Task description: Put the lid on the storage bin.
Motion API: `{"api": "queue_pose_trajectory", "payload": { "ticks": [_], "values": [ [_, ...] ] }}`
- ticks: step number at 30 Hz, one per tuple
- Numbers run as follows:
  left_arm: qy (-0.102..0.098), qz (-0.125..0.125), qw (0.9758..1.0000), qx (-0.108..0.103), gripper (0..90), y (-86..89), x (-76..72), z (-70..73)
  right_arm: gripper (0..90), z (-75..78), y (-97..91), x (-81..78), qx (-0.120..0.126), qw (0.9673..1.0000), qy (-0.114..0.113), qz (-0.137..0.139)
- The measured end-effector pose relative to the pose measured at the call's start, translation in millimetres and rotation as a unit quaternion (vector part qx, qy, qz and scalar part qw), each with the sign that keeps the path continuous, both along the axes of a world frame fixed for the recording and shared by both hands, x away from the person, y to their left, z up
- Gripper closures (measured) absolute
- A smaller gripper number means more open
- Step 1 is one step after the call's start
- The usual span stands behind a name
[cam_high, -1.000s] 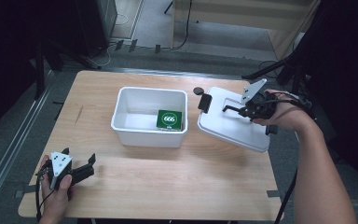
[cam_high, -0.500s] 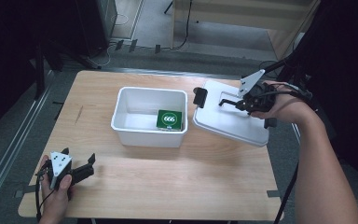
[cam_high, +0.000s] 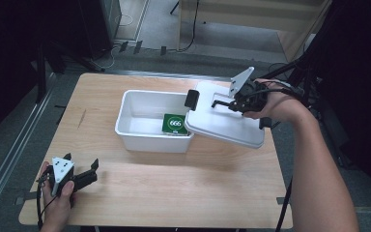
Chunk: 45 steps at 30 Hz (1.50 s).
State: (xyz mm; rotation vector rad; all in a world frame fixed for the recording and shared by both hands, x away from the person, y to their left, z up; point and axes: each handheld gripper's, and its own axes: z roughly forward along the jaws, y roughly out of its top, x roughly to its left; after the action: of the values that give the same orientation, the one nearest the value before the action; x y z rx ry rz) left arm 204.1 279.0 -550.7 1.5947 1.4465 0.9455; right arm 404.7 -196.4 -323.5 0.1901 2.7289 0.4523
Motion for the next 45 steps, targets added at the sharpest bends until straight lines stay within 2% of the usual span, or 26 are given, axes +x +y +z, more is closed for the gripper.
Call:
{"api": "queue_pose_trajectory", "payload": {
  "ticks": [18, 27, 45],
  "values": [
    [0.002, 0.001, 1.0, -0.003, 9.0, 0.0, 0.0, 0.0, 85.7, -4.1, 49.7, 6.5, -0.003, 0.9996, 0.016, 0.025],
    [0.002, -0.002, 1.0, -0.002, 9.0, 0.1, 0.0, 0.1, 85.7, -0.9, 75.2, 8.3, -0.007, 0.9992, 0.012, 0.036],
    [0.001, -0.002, 1.0, -0.003, 8.9, 0.2, 0.0, 0.1, 85.7, -4.1, 118.8, 12.1, -0.008, 0.9977, 0.022, 0.064]
  ]
}}
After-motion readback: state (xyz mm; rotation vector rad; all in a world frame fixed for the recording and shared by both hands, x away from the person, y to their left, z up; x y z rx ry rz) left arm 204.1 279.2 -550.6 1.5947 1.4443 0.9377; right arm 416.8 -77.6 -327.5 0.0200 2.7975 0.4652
